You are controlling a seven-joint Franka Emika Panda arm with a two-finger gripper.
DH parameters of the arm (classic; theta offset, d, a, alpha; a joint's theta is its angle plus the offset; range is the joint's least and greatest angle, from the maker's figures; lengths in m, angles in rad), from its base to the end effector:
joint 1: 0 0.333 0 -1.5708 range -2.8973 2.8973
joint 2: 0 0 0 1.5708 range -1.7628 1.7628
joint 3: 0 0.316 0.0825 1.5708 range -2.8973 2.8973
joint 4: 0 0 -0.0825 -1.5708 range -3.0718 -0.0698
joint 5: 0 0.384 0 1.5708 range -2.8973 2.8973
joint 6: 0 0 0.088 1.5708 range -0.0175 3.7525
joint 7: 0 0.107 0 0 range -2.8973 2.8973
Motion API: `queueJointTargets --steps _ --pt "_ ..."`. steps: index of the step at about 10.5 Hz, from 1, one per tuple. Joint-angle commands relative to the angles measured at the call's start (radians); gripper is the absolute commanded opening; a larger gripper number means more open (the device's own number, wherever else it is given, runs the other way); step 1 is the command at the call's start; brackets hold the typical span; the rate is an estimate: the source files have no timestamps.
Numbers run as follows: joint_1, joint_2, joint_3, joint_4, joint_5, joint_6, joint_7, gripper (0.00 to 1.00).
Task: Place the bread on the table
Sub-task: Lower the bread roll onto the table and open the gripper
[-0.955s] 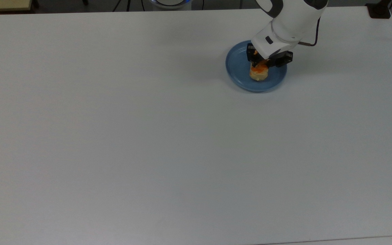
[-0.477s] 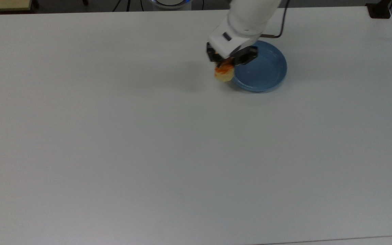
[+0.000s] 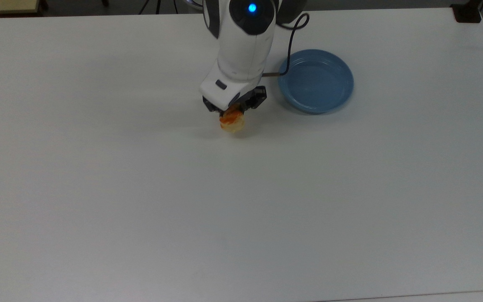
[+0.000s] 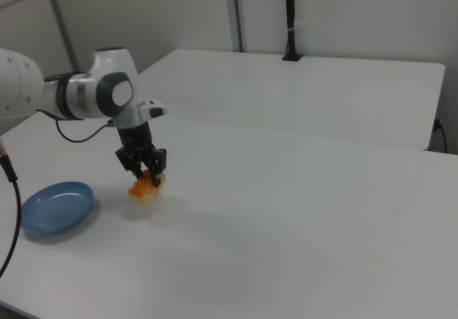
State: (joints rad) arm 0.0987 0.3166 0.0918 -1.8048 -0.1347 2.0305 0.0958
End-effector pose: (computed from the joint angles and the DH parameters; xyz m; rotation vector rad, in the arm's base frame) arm 0.6161 0.1073 0.3634 3.0292 0.2377 -0.1143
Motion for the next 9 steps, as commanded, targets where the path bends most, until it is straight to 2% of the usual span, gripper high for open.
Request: queueJointTargets --steps 1,2,5,7,9 --pt "-0.005 0.104 0.002 0.076 -0.020 0.033 -0.016 0.71" --pt "-0.016 0.104 0.000 0.093 -0.019 0.030 -0.013 1.00" --pt "-0.022 0.081 -0.001 0.162 -0.011 -0.018 0.013 1.00" --pt "-0.024 0.003 -0.003 0.180 -0.009 -0.122 0.051 1.00" --pt "-0.060 -0.098 -0.003 0.180 -0.008 -0.221 0.051 1.00"
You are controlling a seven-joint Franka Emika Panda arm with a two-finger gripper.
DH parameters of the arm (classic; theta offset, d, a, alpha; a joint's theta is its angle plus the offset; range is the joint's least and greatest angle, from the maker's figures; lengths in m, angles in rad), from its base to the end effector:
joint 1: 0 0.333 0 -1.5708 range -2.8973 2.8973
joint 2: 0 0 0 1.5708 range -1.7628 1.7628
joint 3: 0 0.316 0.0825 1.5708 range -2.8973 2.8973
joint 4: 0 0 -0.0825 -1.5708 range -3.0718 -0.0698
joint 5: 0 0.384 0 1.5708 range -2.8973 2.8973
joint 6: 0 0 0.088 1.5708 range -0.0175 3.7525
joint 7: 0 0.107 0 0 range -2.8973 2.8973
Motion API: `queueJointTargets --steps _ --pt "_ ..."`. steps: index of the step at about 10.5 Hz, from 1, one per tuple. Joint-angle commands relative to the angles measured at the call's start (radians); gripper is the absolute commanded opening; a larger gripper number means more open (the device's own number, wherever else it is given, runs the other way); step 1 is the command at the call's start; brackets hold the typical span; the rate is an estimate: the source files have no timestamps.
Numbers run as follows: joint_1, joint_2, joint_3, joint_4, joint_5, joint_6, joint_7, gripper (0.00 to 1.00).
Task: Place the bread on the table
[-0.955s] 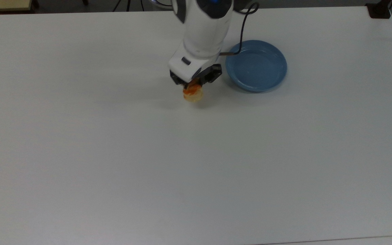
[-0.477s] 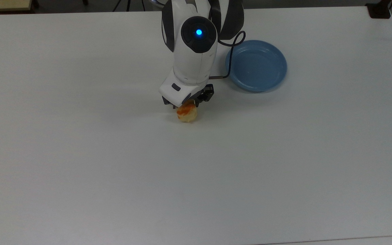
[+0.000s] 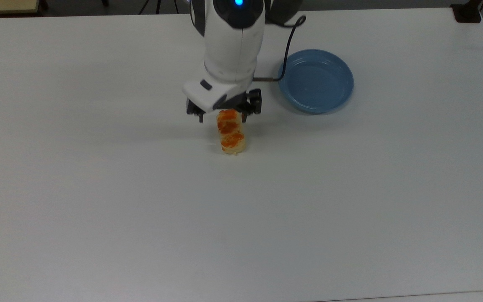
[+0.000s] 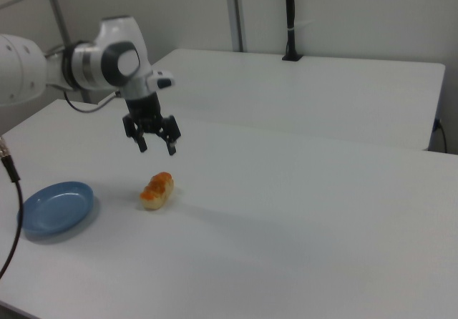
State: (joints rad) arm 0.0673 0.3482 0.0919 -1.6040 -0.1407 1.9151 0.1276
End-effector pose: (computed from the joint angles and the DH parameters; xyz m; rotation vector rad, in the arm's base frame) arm 0.6508 0.0878 0.4265 3.0351 0.1162 -0.0311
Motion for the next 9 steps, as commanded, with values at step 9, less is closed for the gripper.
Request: queueJointTargets --steps 9 --pt "-0.122 -0.333 -0.003 -0.033 0.024 -0.252 0.003 1.00"
